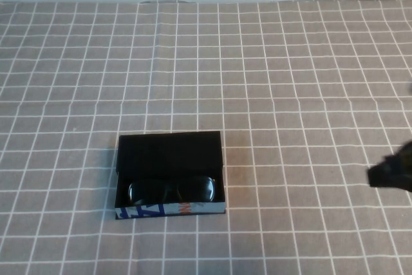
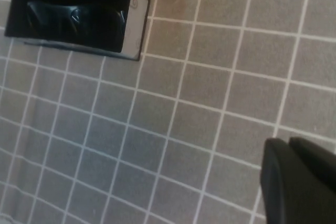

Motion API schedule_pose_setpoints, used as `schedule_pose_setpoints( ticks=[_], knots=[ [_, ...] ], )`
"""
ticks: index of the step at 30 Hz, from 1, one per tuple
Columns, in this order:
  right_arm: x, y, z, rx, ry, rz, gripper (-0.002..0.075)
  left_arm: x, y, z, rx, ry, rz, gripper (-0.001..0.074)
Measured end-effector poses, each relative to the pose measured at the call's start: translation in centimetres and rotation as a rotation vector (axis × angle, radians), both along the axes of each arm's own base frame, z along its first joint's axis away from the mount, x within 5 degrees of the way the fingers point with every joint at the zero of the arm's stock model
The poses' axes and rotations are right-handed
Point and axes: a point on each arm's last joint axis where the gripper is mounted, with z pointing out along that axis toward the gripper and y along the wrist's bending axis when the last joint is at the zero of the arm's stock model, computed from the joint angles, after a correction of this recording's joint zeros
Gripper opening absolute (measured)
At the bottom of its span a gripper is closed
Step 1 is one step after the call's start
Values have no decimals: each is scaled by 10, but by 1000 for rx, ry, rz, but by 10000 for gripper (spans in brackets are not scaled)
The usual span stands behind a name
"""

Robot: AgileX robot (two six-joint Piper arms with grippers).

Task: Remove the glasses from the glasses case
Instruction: Pick up the glasses from the glasses case

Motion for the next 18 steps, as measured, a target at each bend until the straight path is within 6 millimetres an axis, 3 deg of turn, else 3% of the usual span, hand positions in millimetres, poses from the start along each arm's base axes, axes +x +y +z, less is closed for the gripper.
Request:
schedule_pose_setpoints(
  ticks=[4, 8, 12, 18],
  knots=[
    [32, 39, 0, -103, 1, 189, -18, 0, 0, 0, 0, 0, 0, -4],
    [50, 94, -2, -211, -52, 425, -18, 0, 0, 0, 0, 0, 0, -4],
    [55, 149, -4, -294, -176, 714, -18, 0, 0, 0, 0, 0, 0, -4],
    [59, 205, -9, -355, -348, 1093, -6, 0, 0, 0, 0, 0, 0, -4]
  ],
)
